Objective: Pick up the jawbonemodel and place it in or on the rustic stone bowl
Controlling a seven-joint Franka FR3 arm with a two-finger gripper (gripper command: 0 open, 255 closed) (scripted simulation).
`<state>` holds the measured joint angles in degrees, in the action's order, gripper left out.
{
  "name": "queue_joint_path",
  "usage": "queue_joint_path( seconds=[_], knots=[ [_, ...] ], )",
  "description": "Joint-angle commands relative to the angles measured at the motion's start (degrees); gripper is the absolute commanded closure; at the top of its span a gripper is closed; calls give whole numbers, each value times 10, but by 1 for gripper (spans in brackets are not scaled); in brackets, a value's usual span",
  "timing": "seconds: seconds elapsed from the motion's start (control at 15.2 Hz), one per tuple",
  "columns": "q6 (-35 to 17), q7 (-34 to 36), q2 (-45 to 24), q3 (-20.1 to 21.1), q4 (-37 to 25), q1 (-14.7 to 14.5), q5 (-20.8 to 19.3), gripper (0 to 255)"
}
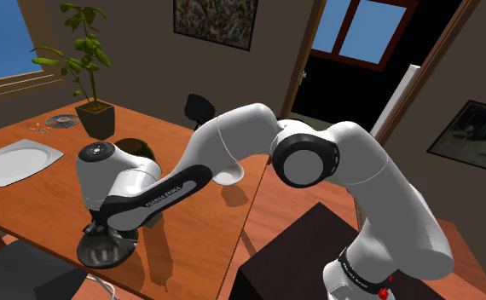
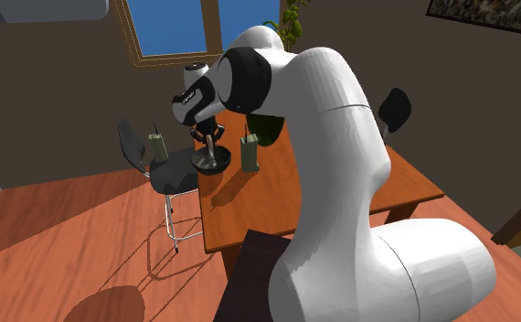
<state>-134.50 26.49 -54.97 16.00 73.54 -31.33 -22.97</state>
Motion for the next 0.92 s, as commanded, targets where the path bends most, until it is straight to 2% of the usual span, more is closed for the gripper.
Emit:
queue_joint_path(
  seconds=[0.0, 0.33, 0.86],
  knots=[
    [-5, 1, -10, -2, -5, -2, -2, 255],
    [-23, 4, -40, -9, -18, -6, -7, 255],
    [-23, 4, -40, -9, -18, -6, -7, 255]
  ],
)
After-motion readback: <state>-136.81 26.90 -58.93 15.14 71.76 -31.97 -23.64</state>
